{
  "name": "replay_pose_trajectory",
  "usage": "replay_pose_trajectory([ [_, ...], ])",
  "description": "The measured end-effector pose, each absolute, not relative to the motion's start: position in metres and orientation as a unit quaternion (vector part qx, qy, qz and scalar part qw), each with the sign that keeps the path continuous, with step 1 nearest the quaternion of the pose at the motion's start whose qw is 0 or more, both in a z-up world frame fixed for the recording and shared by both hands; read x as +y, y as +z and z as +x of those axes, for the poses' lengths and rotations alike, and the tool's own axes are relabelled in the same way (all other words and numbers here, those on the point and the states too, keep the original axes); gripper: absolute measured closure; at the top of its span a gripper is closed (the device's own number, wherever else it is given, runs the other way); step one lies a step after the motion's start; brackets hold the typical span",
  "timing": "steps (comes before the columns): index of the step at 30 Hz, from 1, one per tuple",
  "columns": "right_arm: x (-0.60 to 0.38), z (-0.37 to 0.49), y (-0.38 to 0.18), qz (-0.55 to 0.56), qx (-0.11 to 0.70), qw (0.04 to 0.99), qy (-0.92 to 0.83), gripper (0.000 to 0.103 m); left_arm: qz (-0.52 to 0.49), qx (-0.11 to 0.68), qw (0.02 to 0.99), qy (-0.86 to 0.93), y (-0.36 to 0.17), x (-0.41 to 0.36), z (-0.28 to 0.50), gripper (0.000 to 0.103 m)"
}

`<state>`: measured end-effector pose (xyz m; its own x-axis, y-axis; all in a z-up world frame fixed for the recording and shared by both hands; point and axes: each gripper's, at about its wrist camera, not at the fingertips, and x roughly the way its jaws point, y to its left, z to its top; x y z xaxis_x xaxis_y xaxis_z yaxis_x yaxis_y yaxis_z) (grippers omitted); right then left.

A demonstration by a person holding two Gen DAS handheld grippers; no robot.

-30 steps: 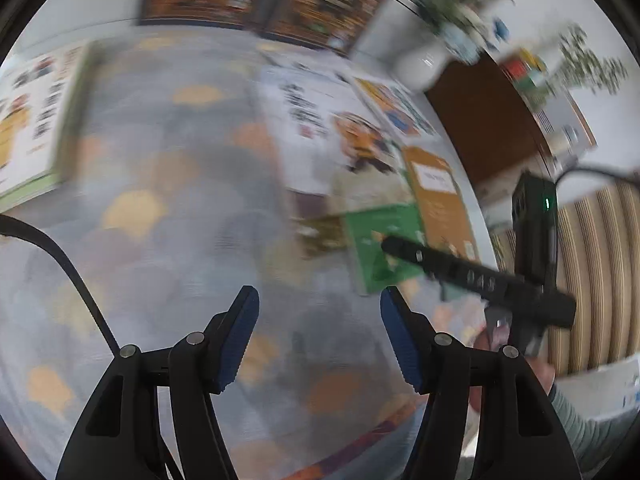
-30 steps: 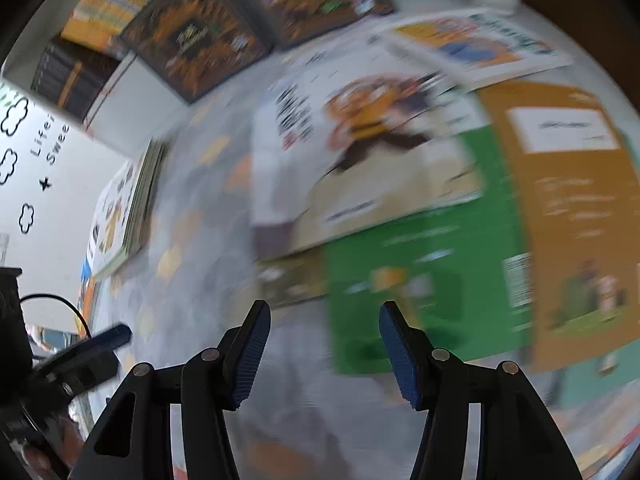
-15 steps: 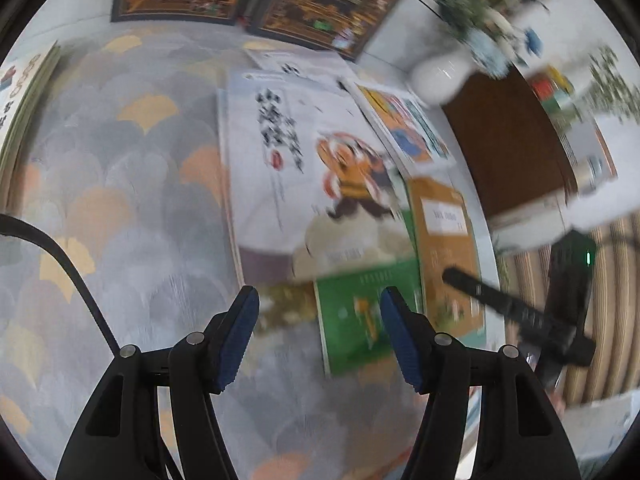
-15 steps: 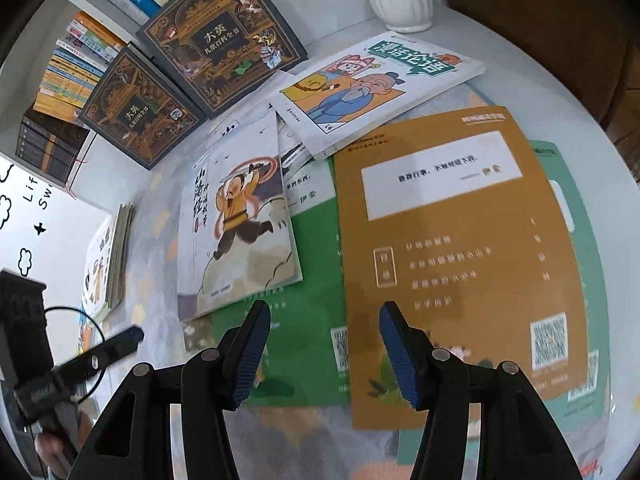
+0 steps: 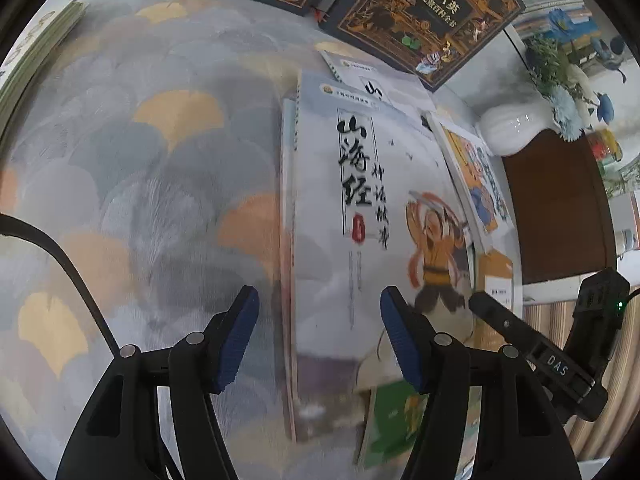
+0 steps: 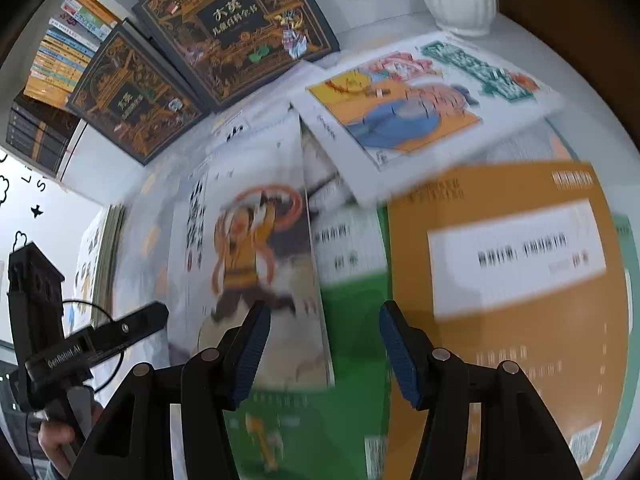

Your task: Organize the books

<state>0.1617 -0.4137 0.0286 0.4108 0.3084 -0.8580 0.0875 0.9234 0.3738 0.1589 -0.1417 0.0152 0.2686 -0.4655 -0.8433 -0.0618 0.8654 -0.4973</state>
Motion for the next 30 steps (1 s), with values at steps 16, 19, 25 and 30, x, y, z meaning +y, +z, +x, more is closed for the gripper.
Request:
replay_pose_trajectory([
  [16, -0.341, 0.138, 0.024, 0.08, 0.558, 0.815, 0.131, 0.045, -0.208, 0.586, 0.765, -0.165, 0.022, -0.133, 0.117, 0.039],
  [19, -0.334, 0.118, 0.023, 0.077, 0.568, 0.806, 0.148, 0.045, -0.209, 0.592, 0.761, -0.164, 0.021, -0.125, 0.082, 0.039],
  [25, -0.311, 0.052, 0.018, 0.043, 0.592, 0.783, 0.189, 0.045, -0.257, 0.599, 0.743, -0.153, 0.012, -0.1, 0.009, 0.039],
  [30, -0.293, 0.004, 0.006, -0.021, 0.608, 0.763, 0.218, 0.043, -0.29, 0.595, 0.734, -0.153, 0.008, -0.087, -0.028, 0.039],
])
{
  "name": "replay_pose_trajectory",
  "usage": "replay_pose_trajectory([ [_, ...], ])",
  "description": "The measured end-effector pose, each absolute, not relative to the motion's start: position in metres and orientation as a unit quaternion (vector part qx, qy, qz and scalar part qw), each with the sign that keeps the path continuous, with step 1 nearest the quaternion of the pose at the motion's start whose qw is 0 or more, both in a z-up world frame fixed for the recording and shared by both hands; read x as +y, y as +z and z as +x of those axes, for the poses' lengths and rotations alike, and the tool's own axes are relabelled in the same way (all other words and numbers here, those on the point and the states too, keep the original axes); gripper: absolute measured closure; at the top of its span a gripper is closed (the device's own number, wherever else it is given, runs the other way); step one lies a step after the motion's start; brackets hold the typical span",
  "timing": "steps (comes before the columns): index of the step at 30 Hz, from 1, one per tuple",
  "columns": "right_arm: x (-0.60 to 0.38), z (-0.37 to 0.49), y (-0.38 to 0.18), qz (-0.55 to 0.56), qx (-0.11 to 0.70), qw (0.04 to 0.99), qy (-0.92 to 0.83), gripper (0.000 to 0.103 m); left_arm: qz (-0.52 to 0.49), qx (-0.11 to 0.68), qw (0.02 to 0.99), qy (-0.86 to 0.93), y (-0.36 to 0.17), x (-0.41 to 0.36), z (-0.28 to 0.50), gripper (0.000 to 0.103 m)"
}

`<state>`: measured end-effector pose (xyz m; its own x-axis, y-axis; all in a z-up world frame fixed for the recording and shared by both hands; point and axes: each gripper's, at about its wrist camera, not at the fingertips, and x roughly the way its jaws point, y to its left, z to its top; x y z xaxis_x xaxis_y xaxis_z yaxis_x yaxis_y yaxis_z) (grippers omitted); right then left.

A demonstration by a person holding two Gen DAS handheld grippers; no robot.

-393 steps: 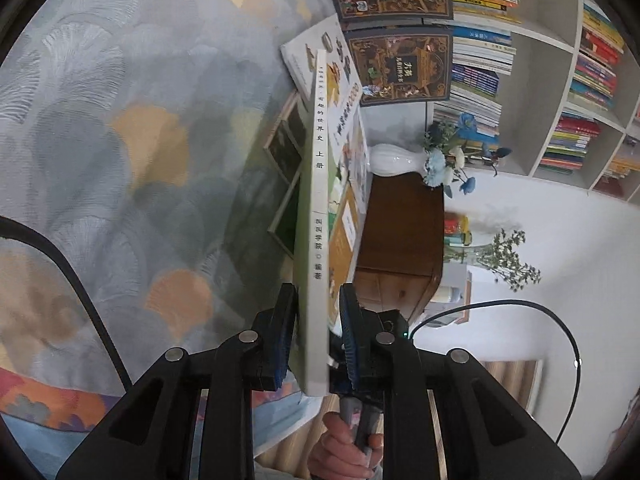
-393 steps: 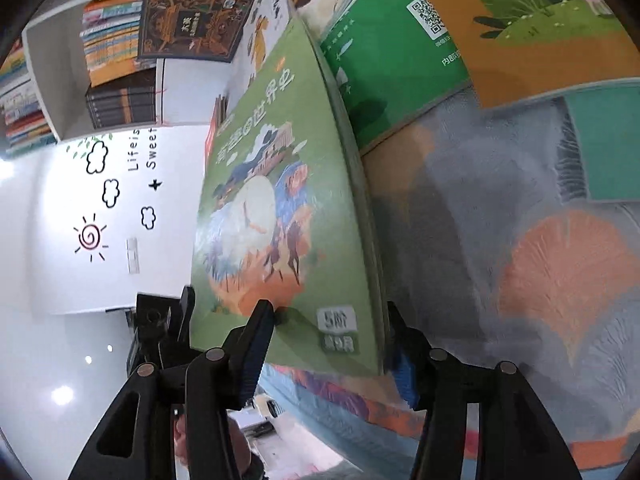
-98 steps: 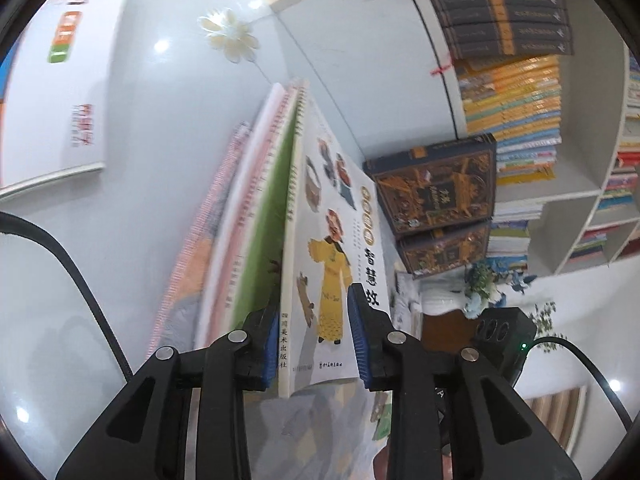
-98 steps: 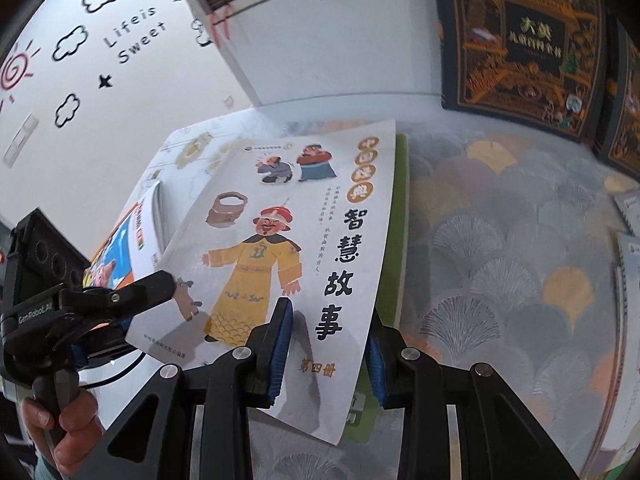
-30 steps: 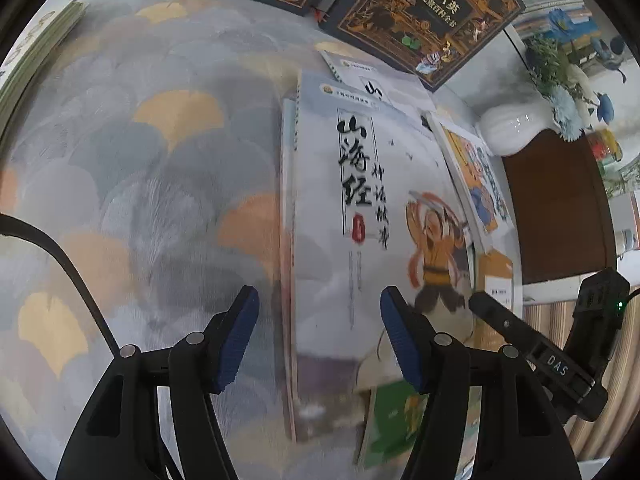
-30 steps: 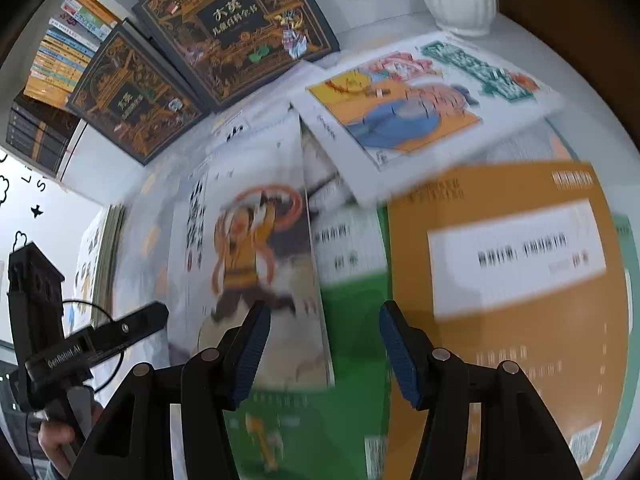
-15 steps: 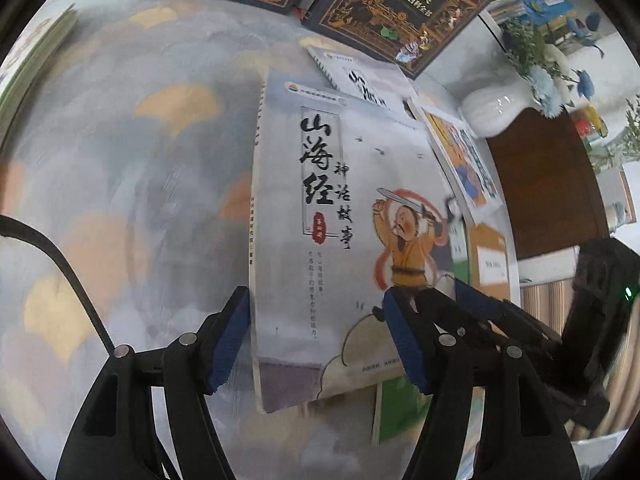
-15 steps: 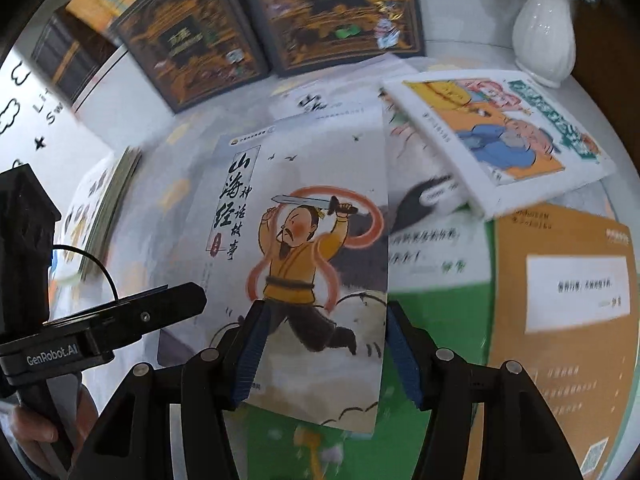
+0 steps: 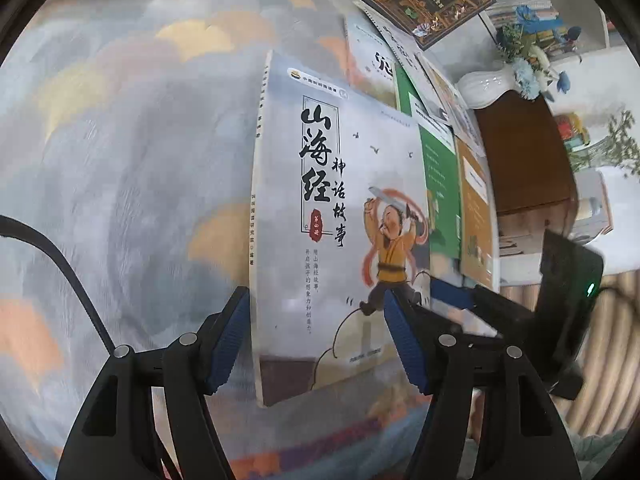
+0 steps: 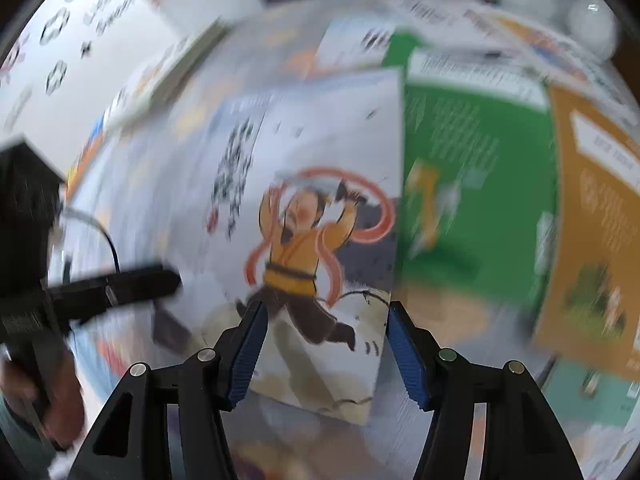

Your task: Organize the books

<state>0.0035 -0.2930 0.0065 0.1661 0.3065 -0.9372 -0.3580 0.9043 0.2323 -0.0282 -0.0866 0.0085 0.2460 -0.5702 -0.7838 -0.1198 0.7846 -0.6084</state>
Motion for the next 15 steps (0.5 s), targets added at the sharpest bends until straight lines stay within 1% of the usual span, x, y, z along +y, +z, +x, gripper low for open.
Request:
replay_pose_trajectory([
  [3, -0.286, -0.004, 0.01, -0.051, 0.613, 0.76, 0.21, 0.043, -0.297, 0.584, 0.743, -0.135, 0.009, -0.084, -0.037, 0.039],
  [5, -0.289, -0.003, 0.016, -0.035, 0.605, 0.769, 0.204, 0.043, -0.291, 0.58, 0.75, -0.126, 0.008, -0.086, -0.038, 0.039],
  [7, -0.293, 0.0, 0.015, -0.009, 0.598, 0.775, 0.202, 0.043, -0.264, 0.58, 0.761, -0.124, 0.007, -0.095, -0.037, 0.039],
  [8, -0.295, -0.001, 0.011, -0.002, 0.596, 0.778, 0.2, 0.043, -0.255, 0.579, 0.764, -0.125, 0.007, -0.098, -0.035, 0.037],
  [9, -0.296, 0.0, 0.007, 0.002, 0.597, 0.778, 0.194, 0.048, -0.246, 0.579, 0.767, -0.128, 0.008, -0.101, -0.035, 0.032],
  [11, -0.297, -0.005, 0.006, 0.006, 0.588, 0.788, 0.183, 0.056, -0.233, 0.583, 0.767, -0.128, 0.009, -0.105, -0.033, 0.032],
  [12, -0.297, -0.007, 0.008, 0.008, 0.584, 0.789, 0.189, 0.059, -0.229, 0.584, 0.769, -0.125, 0.009, -0.106, -0.034, 0.032],
  [14, -0.296, -0.009, 0.007, 0.009, 0.583, 0.789, 0.191, 0.059, -0.228, 0.578, 0.774, -0.124, 0.01, -0.106, -0.036, 0.032],
  [15, -0.297, -0.01, 0.006, 0.012, 0.584, 0.788, 0.193, 0.059, -0.236, 0.573, 0.775, -0.125, 0.01, -0.104, -0.038, 0.034],
])
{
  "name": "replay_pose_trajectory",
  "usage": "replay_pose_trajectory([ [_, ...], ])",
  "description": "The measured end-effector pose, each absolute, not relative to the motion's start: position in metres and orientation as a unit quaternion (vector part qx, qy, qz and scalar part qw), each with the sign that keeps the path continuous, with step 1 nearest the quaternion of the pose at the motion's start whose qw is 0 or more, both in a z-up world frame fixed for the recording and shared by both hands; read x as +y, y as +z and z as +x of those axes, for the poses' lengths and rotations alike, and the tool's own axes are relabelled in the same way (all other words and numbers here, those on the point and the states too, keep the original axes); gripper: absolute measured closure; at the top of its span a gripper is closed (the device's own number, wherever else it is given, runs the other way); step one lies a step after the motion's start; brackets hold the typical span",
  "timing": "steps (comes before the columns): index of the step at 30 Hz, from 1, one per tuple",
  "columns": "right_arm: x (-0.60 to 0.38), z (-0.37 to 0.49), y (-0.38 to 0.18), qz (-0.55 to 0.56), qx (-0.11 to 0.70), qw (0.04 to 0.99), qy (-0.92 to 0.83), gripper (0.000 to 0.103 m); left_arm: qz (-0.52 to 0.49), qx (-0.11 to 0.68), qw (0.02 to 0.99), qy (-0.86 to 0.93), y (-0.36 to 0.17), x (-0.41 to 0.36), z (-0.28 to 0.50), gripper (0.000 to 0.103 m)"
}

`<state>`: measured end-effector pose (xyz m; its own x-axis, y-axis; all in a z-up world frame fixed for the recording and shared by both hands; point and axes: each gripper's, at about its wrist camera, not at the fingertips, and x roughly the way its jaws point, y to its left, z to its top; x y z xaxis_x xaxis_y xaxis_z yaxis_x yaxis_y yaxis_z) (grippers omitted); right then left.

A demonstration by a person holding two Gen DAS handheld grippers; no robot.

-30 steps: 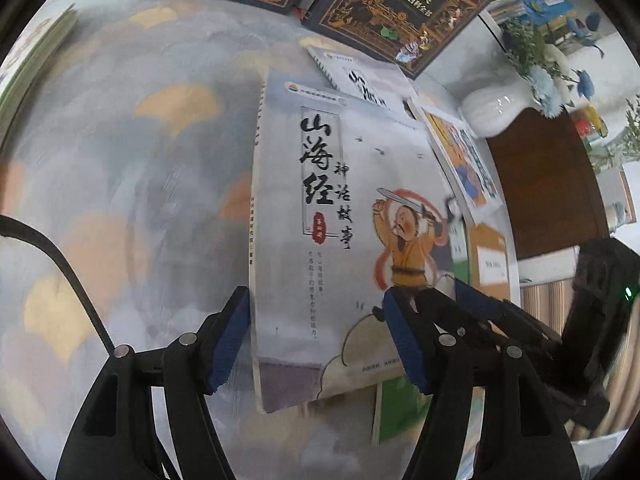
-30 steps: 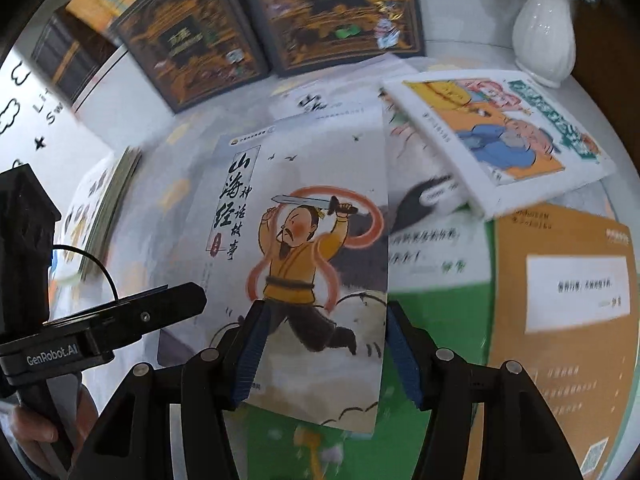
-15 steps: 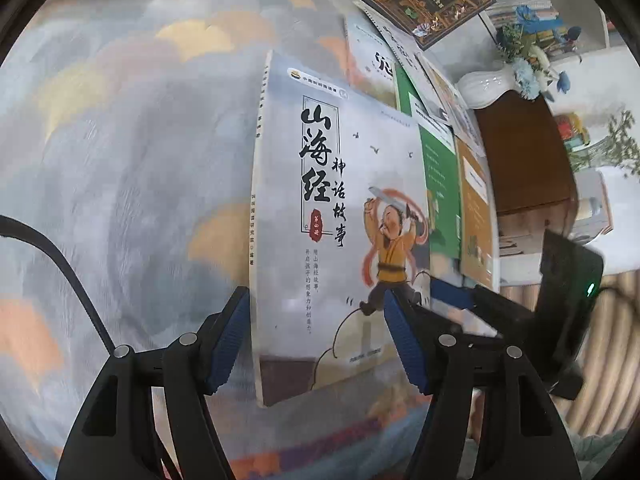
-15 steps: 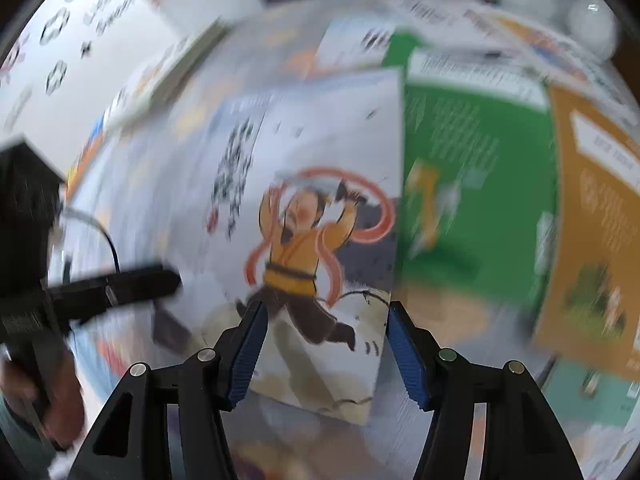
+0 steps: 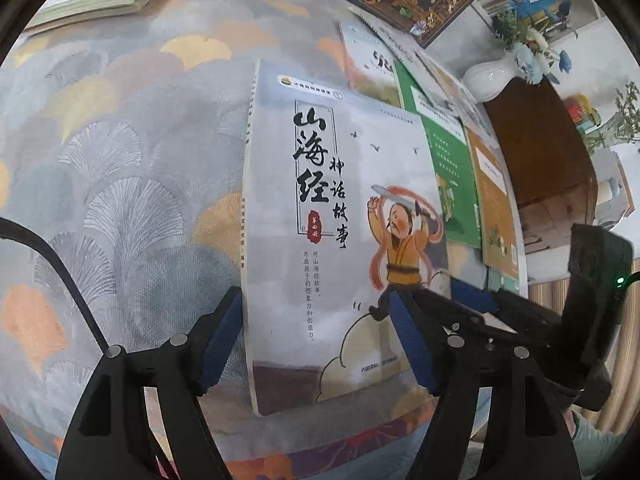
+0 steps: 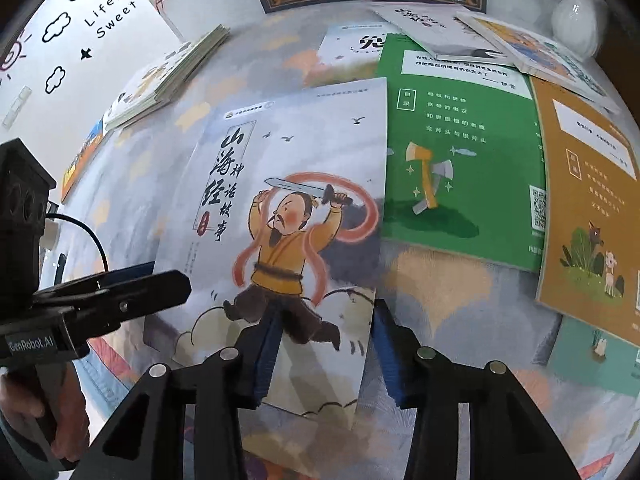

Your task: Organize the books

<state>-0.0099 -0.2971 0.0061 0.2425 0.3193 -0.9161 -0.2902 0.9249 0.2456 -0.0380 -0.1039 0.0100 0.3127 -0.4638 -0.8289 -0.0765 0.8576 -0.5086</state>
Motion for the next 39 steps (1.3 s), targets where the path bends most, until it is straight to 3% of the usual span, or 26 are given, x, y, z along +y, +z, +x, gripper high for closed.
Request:
replay_pose_trajectory([
  [6, -0.316, -0.011, 0.007, 0.054, 0.587, 0.783, 0.2, 0.059, -0.455, 0.49, 0.716, -0.2, 0.012, -0.062, -0.056, 0.035],
  [11, -0.318, -0.012, 0.008, 0.062, 0.586, 0.782, 0.202, 0.056, -0.542, 0.46, 0.674, -0.202, -0.005, -0.053, -0.06, 0.038],
  [16, -0.315, -0.012, 0.009, 0.063, 0.586, 0.781, 0.206, 0.048, -0.45, 0.51, 0.72, -0.137, -0.008, -0.071, -0.058, 0.082],
  [18, -0.314, -0.013, 0.009, 0.063, 0.585, 0.782, 0.206, 0.048, -0.437, 0.522, 0.72, -0.135, -0.011, -0.077, -0.055, 0.088],
  [23, -0.32, -0.009, 0.008, 0.109, 0.598, 0.766, 0.209, 0.045, -0.421, 0.53, 0.722, -0.143, -0.006, -0.091, -0.053, 0.088],
  [33, -0.395, -0.001, -0.021, 0.355, 0.628, 0.651, 0.235, 0.044, -0.6, 0.495, 0.6, -0.19, -0.015, -0.08, -0.039, 0.088],
  [39, -0.394, 0.003, -0.032, 0.41, 0.622, 0.614, 0.261, 0.042, -0.639, 0.491, 0.556, -0.204, -0.015, -0.083, -0.039, 0.088],
])
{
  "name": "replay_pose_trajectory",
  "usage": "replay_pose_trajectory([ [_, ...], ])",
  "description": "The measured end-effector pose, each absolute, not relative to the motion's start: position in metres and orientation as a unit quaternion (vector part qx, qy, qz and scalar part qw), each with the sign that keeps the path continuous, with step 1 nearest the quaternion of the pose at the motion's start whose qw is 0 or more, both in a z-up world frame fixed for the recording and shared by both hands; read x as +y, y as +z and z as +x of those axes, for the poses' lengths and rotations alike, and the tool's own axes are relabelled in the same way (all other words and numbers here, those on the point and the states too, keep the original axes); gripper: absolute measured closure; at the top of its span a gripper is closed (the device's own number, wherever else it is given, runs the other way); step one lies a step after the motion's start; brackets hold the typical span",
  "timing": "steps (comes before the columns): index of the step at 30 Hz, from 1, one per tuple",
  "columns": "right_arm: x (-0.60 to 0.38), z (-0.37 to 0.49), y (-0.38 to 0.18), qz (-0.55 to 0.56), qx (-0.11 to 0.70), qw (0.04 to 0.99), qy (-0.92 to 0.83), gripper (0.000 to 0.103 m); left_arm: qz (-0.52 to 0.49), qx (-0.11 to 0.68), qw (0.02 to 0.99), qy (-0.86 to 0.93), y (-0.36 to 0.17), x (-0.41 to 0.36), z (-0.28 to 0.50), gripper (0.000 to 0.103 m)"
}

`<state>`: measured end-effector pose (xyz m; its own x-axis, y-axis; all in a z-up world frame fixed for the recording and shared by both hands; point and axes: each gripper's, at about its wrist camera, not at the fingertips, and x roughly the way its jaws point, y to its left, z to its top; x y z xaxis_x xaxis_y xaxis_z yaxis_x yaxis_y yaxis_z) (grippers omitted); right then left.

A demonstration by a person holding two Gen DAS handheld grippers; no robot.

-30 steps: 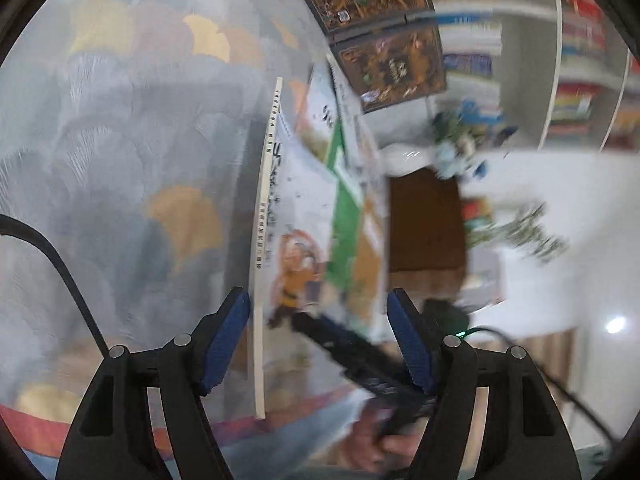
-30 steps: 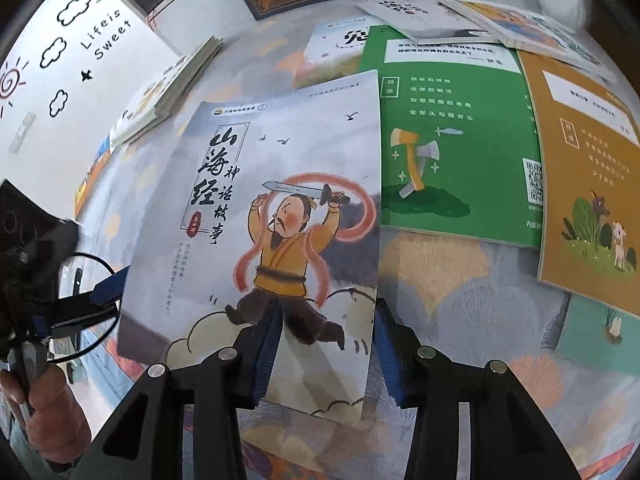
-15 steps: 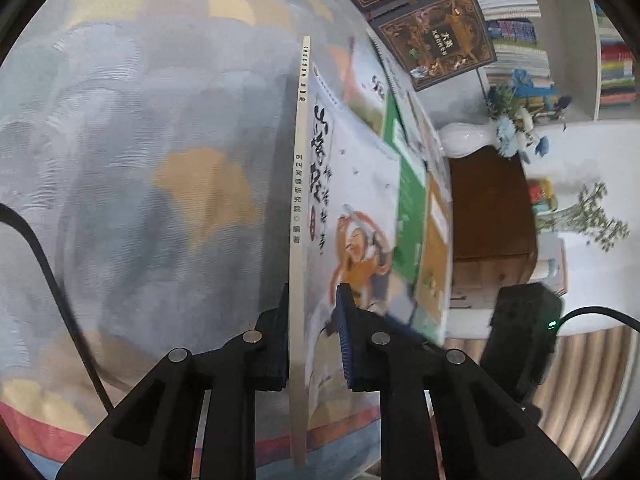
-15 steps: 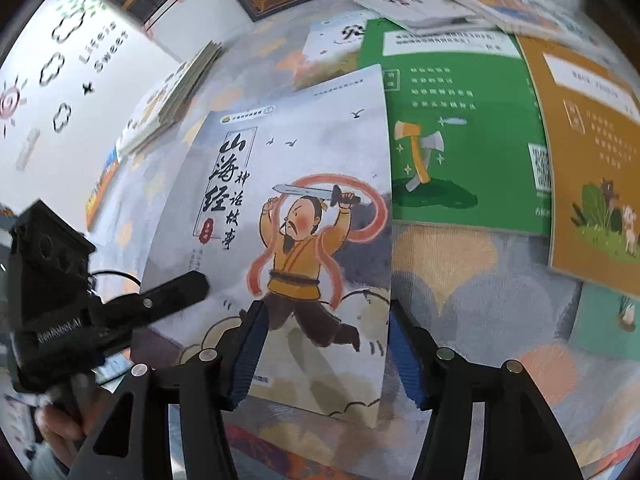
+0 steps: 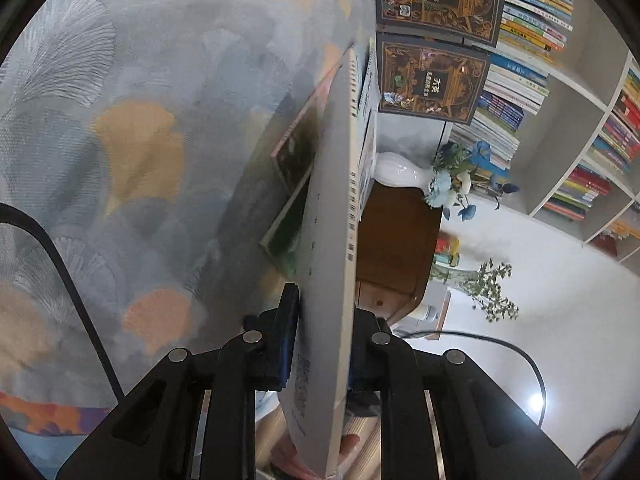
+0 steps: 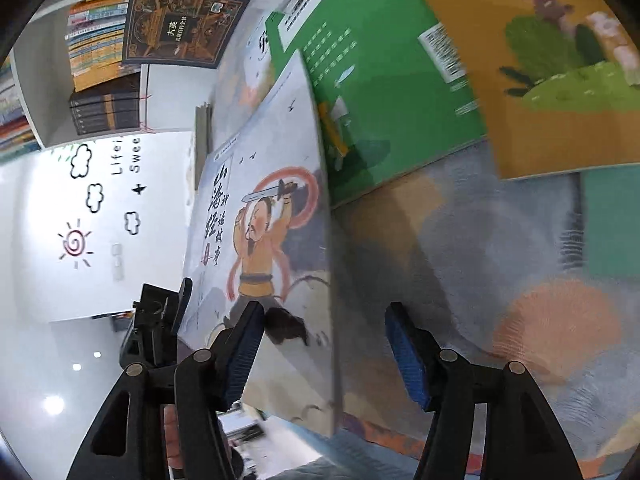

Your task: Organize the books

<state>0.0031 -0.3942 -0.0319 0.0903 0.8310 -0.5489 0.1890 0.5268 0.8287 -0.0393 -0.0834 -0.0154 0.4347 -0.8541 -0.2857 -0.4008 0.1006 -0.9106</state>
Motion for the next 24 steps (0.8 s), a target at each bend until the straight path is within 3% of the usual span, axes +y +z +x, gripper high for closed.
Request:
replay_pose_trajectory([
  [2, -0.384, 0.008, -0.033, 0.425, 0.609, 0.608, 0.28, 0.043, -0.641, 0.498, 0.547, -0.206, -0.016, -0.084, -0.04, 0.088],
  [6, -0.375, 0.012, -0.021, 0.437, 0.58, 0.624, 0.289, 0.07, -0.624, 0.51, 0.561, -0.188, -0.012, -0.075, -0.046, 0.088],
  [7, -0.373, 0.012, -0.016, 0.425, 0.578, 0.635, 0.287, 0.072, -0.608, 0.52, 0.571, -0.18, -0.011, -0.072, -0.048, 0.088],
  [14, -0.348, 0.009, 0.01, 0.304, 0.58, 0.709, 0.263, 0.075, -0.5, 0.576, 0.631, -0.143, -0.001, -0.068, -0.045, 0.088],
  [24, -0.301, -0.022, 0.047, 0.115, 0.548, 0.794, 0.236, 0.075, -0.323, 0.586, 0.717, -0.197, 0.036, -0.083, -0.036, 0.088],
])
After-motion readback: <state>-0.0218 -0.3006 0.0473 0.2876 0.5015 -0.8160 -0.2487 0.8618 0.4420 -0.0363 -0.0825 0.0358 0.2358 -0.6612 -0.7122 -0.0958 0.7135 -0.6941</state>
